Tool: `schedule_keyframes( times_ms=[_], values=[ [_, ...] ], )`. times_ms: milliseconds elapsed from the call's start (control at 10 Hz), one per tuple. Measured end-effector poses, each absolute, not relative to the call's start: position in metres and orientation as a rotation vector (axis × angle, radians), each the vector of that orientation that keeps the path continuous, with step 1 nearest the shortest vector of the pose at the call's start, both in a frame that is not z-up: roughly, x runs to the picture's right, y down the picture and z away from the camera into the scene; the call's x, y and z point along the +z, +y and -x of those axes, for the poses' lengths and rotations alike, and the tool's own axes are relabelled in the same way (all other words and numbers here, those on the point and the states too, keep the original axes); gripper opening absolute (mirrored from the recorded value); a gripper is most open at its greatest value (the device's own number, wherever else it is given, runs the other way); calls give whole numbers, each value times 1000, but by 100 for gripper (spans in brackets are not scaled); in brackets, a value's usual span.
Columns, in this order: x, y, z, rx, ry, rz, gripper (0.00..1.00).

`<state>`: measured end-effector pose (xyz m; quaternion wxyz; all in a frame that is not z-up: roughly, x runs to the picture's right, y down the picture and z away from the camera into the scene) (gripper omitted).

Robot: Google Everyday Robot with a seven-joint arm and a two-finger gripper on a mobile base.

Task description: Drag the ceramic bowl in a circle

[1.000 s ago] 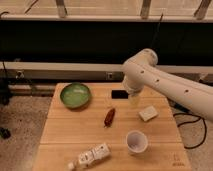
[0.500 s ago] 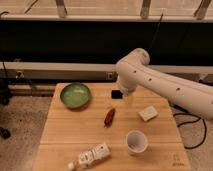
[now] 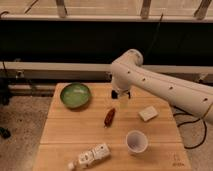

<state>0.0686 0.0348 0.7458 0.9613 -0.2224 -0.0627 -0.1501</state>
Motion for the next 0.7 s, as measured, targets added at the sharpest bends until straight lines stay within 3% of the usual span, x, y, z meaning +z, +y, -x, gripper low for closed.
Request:
schedule_keyframes(
  times_ms=[700],
  values=[
    [759,35,-29,-350,-163,440,80]
  ],
)
